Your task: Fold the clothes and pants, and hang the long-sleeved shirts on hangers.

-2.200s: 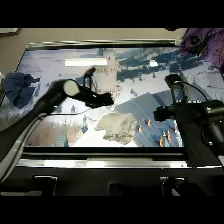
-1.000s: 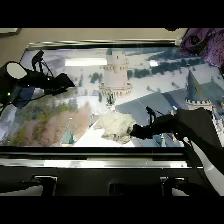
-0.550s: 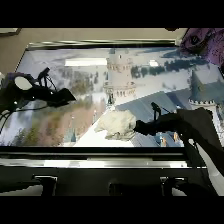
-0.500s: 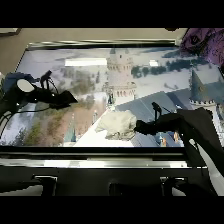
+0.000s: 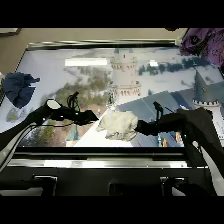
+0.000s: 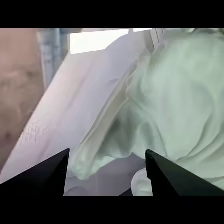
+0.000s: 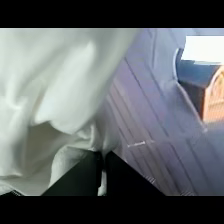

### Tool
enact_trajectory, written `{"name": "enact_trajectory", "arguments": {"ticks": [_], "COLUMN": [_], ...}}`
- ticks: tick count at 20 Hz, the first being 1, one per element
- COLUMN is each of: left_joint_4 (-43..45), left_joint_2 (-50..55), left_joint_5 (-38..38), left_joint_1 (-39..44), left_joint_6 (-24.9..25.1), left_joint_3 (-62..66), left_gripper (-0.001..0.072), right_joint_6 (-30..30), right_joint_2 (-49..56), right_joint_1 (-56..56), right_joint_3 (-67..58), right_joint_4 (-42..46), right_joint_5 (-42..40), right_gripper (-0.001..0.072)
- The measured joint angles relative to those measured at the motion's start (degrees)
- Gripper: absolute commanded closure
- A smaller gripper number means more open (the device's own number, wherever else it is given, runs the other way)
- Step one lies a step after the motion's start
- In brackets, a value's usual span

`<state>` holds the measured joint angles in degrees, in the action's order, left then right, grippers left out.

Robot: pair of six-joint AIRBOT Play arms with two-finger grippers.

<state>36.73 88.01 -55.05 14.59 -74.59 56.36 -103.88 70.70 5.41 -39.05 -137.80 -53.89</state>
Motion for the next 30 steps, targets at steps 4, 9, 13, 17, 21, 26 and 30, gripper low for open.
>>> {"name": "enact_trajectory", "arguments": {"ticks": [4,9,13,17,21,26,30], "left_joint_4": [-4.55,-9.66,-6.43,3.63,13.79,25.38,30.62], "left_joint_2": [3.28,5.18,0.68,-7.58,-16.31,-28.57,-35.85], "left_joint_5": [2.12,3.87,2.05,-0.61,-4.37,-10.45,-14.1], "left_joint_1": [4.31,5.2,0.2,-6.67,-12.13,-14.84,-15.34], "left_joint_6": [0.9,1.2,-0.52,-6.78,-10.93,-15.58,-20.04], "left_joint_3": [-0.48,0.7,6.29,17.77,31.15,39.54,41.09], "left_gripper": [0.0499,0.0689,0.069,0.069,0.069,0.0689,0.0689], "right_joint_6": [0.04,0.26,1.9,5.18,7.58,8.59,8.85], "right_joint_2": [-0.04,-0.13,-1.86,-5.05,-8.74,-16.76,-22.18], "right_joint_1": [0.0,0.0,0.0,0.0,0.0,0.02,0.02], "right_joint_3": [0.0,-0.46,-7.1,-23.04,-41.88,-56.81,-59.87], "right_joint_4": [0.0,0.87,4.76,12.5,21.31,29.94,31.98], "right_joint_5": [-0.87,-3.02,-5.77,-7.87,-11.19,-16.96,-18.97], "right_gripper": [0.0678,0.0679,0.0679,0.0679,0.0679,0.0678,0.0678]}}
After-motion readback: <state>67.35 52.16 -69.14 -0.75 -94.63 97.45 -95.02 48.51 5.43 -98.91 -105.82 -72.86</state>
